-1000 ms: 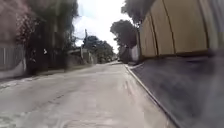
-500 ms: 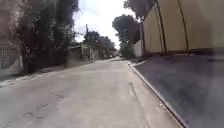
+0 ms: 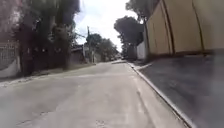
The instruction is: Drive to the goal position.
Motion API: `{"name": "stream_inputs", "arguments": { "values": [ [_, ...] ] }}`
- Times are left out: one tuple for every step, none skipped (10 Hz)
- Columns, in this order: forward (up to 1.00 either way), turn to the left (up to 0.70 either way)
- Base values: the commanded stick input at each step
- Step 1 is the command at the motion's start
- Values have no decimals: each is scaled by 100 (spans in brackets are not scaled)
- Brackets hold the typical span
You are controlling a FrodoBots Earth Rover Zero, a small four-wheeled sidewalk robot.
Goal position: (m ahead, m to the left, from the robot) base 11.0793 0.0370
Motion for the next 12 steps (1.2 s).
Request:
{"name": "stream_inputs", "arguments": {
  "values": [
    [100,0],
    [100,0],
    [100,-1],
    [100,-13],
    [100,-32],
    [100,-40],
    [100,-34],
    [100,-12],
    [100,0],
    [100,0],
    [100,0],
    [100,0]
  ]
}}
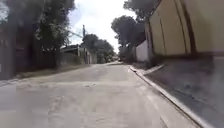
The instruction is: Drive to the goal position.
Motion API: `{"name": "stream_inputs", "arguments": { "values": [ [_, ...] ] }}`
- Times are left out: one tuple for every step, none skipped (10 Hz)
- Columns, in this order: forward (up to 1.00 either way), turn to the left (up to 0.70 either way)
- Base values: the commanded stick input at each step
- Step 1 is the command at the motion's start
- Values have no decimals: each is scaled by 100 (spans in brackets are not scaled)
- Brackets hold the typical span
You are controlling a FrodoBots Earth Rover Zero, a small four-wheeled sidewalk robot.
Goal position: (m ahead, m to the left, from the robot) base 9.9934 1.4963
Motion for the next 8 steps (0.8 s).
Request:
{"name": "stream_inputs", "arguments": {
  "values": [
    [100,0],
    [100,0],
    [100,0],
    [100,0],
    [100,0],
    [100,0],
    [100,0],
    [100,0]
  ]
}}
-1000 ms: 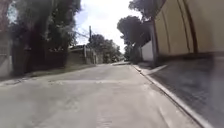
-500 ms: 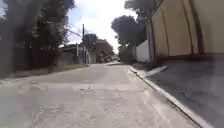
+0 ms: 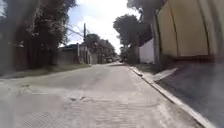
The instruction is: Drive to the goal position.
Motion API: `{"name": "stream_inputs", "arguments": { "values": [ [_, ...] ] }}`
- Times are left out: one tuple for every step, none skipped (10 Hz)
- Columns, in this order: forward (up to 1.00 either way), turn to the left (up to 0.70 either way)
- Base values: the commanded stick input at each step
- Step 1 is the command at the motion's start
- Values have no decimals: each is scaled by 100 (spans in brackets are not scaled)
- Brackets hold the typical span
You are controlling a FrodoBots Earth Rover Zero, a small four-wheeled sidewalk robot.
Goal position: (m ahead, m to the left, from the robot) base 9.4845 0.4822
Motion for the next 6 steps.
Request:
{"name": "stream_inputs", "arguments": {
  "values": [
    [100,0],
    [100,0],
    [100,-4],
    [100,-32],
    [100,-40],
    [100,-40]
  ]
}}
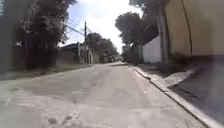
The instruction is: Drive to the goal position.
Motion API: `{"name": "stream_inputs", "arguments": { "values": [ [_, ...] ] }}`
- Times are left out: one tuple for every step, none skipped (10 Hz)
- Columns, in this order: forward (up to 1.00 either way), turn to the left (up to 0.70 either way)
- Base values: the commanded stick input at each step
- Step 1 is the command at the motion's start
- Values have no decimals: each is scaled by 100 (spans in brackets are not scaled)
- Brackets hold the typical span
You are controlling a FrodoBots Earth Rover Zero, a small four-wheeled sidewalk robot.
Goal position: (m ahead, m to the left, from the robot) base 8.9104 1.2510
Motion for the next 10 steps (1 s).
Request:
{"name": "stream_inputs", "arguments": {
  "values": [
    [100,-39],
    [100,-19],
    [100,0],
    [100,0],
    [100,0],
    [100,0],
    [100,0],
    [100,0],
    [100,0],
    [100,0]
  ]
}}
